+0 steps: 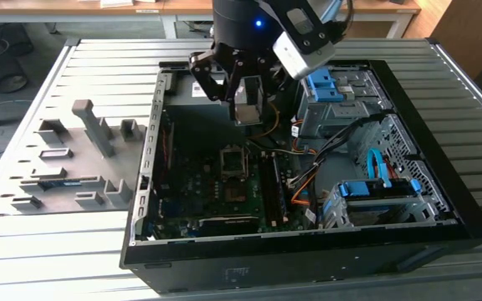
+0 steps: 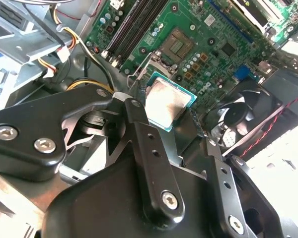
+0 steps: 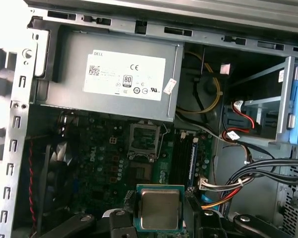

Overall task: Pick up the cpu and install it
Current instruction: 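Pick up the cpu and move it towards the insertion slot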

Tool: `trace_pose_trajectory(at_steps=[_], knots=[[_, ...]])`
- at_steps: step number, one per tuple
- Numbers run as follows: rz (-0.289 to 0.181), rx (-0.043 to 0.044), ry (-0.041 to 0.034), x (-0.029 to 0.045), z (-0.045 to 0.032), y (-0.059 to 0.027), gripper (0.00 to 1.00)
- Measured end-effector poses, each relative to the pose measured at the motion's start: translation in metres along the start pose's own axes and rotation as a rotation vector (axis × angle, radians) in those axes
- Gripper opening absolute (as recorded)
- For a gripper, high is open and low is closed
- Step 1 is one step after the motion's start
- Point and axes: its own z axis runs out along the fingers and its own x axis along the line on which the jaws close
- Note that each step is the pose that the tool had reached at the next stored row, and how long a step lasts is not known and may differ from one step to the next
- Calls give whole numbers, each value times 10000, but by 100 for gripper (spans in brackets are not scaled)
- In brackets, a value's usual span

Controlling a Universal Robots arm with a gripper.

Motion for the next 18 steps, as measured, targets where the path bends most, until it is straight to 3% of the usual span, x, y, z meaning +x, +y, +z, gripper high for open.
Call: trace_pose_trajectory(at_steps=[18], knots=[[0,0,0,17,52,-133,47]])
